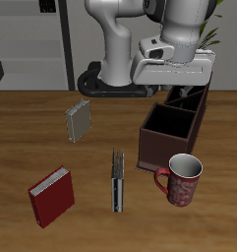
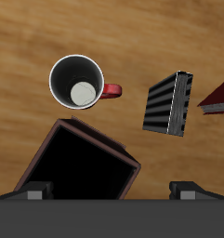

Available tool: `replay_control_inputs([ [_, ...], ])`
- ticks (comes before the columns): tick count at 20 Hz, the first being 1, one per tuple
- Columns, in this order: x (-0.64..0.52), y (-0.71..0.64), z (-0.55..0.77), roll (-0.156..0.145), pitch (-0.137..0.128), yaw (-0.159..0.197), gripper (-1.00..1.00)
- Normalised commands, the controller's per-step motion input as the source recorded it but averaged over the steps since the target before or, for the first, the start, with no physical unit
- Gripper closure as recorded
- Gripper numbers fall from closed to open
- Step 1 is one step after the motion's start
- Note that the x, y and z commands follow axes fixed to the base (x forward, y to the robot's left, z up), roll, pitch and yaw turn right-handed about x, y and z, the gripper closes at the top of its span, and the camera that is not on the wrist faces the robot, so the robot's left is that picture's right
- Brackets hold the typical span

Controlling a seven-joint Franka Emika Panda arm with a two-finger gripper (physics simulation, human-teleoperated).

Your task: Place the red mug into the left desk caddy's right compartment and place the striped book into the left desk caddy's back compartment

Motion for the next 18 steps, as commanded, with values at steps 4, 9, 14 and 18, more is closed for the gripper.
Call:
replay_control_inputs([
  [4,0.36,0.55,-0.08,0.005,-0.007,0.012,-1.00],
  [9,0.22,0.42,-0.14,0.007,-0.014,0.023,-1.00],
  [14,0.32,0.37,-0.28,-0.012,-0.015,0.040,-1.00],
  [18,0.37,0.17,-0.22,-0.011,0.004,-0.019,-1.00],
])
